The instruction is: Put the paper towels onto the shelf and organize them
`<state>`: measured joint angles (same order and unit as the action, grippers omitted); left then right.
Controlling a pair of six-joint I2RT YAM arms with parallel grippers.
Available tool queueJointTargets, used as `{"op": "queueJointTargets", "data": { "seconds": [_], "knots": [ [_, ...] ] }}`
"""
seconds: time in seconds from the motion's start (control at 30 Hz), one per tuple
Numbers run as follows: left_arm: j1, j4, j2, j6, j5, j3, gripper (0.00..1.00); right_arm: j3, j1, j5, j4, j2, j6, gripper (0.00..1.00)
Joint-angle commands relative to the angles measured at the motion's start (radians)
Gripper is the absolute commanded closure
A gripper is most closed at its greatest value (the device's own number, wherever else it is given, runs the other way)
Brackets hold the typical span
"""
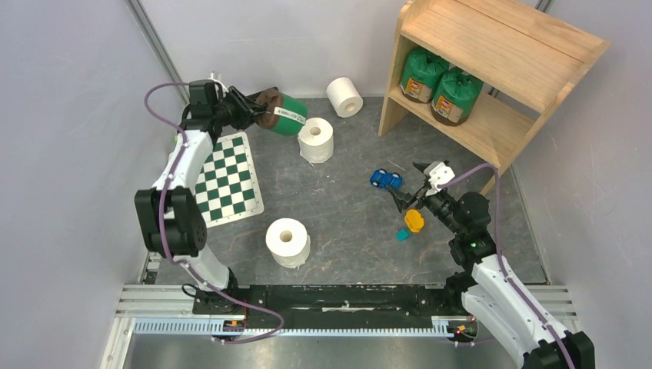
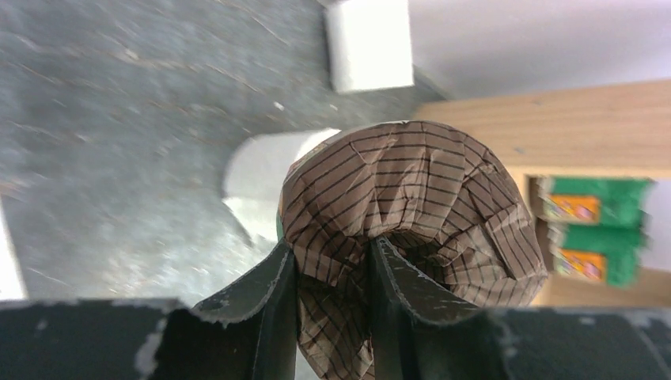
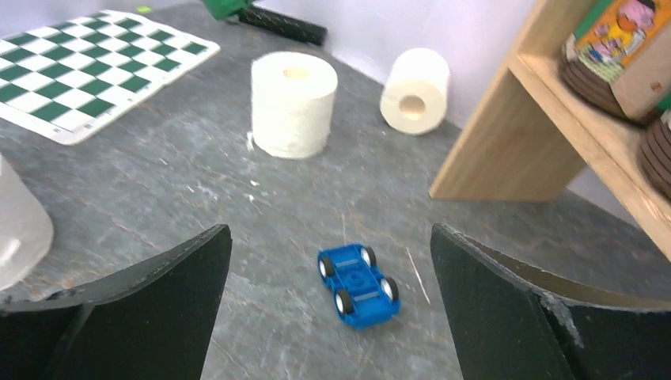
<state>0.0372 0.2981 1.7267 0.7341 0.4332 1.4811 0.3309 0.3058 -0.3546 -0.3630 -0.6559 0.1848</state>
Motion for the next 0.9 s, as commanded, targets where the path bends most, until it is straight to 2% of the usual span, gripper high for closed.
{"op": "queueJointTargets", "data": {
  "seconds": [0.0, 0.23, 0.47, 0.77, 0.8, 0.87],
  "knots": [
    [-0.001, -0.221, -0.166, 0.227, 0.194, -0.161, 0.72, -0.004, 0.006, -0.134, -0.27, -0.053, -0.092, 0.01],
    [-0.025, -0.329, -0.319, 0.398, 0.283, -0.364, 0.72, 0.001, 0.043, -0.177, -0.431, -0.122, -0.107, 0.01],
    [-0.16, -0.568, -0.388, 0.644, 0.337, -0.535, 0.72, -0.013, 0.129, -0.192, -0.586, -0.191, -0.071, 0.01],
    [-0.241, -0.827, -0.408, 0.89, 0.36, -0.62, 0.71, 0.048, 0.195, -0.231, -0.721, -0.339, -0.016, 0.01],
    [-0.249, -0.856, -0.408, 0.92, 0.361, -0.628, 0.71, 0.06, 0.202, -0.231, -0.728, -0.354, -0.005, 0.05],
    [-0.264, -0.897, -0.406, 0.955, 0.366, -0.637, 0.71, 0.09, 0.216, -0.234, -0.729, -0.386, 0.013, 0.05]
  ]
}}
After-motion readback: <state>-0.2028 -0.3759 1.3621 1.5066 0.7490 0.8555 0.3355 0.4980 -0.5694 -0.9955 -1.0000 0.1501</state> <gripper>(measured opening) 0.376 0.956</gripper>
